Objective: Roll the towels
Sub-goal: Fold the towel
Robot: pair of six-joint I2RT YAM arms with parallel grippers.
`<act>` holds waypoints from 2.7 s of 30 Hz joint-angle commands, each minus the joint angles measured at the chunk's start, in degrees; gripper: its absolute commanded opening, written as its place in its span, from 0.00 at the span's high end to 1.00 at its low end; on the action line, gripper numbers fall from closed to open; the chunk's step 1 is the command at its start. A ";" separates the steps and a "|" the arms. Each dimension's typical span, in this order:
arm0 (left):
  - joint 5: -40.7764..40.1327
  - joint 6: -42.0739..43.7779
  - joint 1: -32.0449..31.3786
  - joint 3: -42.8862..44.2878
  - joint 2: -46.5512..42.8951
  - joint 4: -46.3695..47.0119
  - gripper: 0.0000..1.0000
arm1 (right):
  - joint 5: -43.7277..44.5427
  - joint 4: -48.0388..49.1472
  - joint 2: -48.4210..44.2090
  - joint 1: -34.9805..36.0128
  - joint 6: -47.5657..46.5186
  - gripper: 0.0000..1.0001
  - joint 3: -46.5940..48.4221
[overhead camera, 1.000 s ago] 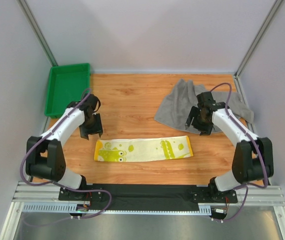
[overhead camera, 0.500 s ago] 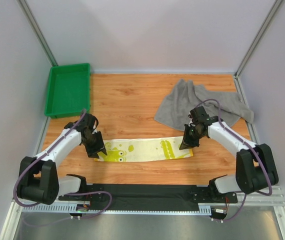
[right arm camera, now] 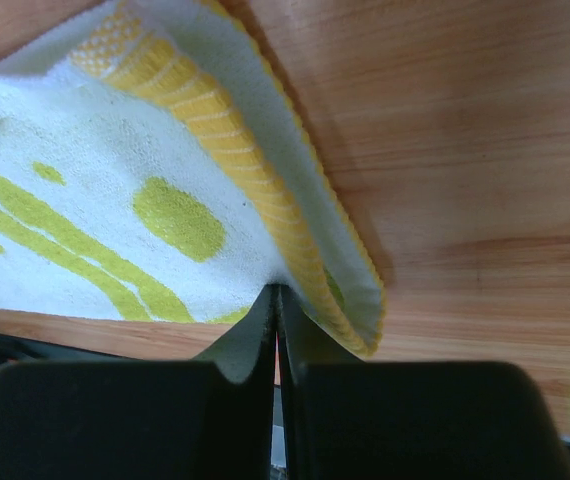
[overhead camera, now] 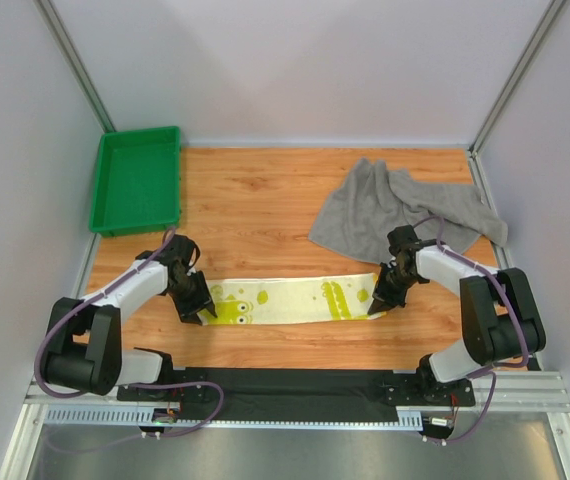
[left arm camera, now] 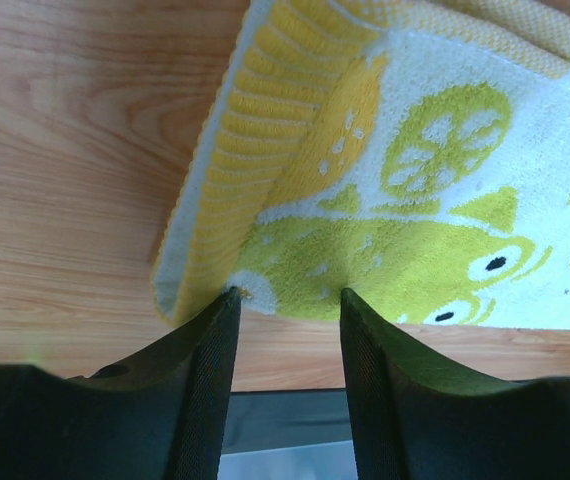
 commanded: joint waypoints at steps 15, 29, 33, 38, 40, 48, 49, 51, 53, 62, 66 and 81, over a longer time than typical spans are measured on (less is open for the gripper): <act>-5.12 -1.01 0.04 0.23 3.20 3.41 0.49 | 13.00 -2.48 -6.21 -0.82 4.29 0.84 -0.34; -2.48 1.88 0.04 12.51 -5.85 -6.07 0.31 | 20.21 -12.31 -17.72 -1.09 2.62 0.44 6.60; -2.04 5.04 0.04 18.14 -9.27 -10.21 0.27 | 14.61 -13.11 -22.28 -1.00 4.55 0.43 5.64; -8.18 11.01 0.04 24.47 -14.80 -17.50 0.27 | 9.14 -12.41 -30.70 -0.83 9.03 0.42 -1.54; -13.61 14.00 0.04 24.66 -18.93 -19.95 0.25 | 9.13 -12.06 -32.92 -0.91 10.18 0.42 -3.58; -14.44 16.04 0.13 22.29 -35.44 -19.27 0.22 | 6.76 -3.98 -32.59 -0.74 12.82 0.43 -12.72; -14.52 16.12 0.13 22.02 -36.60 -18.48 0.22 | 6.76 -3.19 -31.79 -0.74 12.91 0.43 -13.08; -14.26 16.39 0.13 22.11 -39.41 -18.21 0.22 | 6.76 -1.17 -30.74 -0.74 13.17 0.45 -13.87; -13.74 16.65 0.13 21.85 -41.00 -17.51 0.22 | 7.19 0.76 -29.50 -0.65 13.43 0.46 -14.22; -15.84 15.33 0.13 20.09 -46.80 -15.22 0.21 | 9.57 5.61 -25.91 -0.74 14.23 0.53 -14.49; -16.72 14.89 0.13 19.91 -47.60 -14.96 0.20 | 10.01 6.05 -23.00 -0.82 13.00 0.55 -14.31; -18.22 14.28 0.13 20.00 -46.45 -15.58 0.20 | 12.99 4.83 -20.80 -0.74 12.73 0.87 -13.26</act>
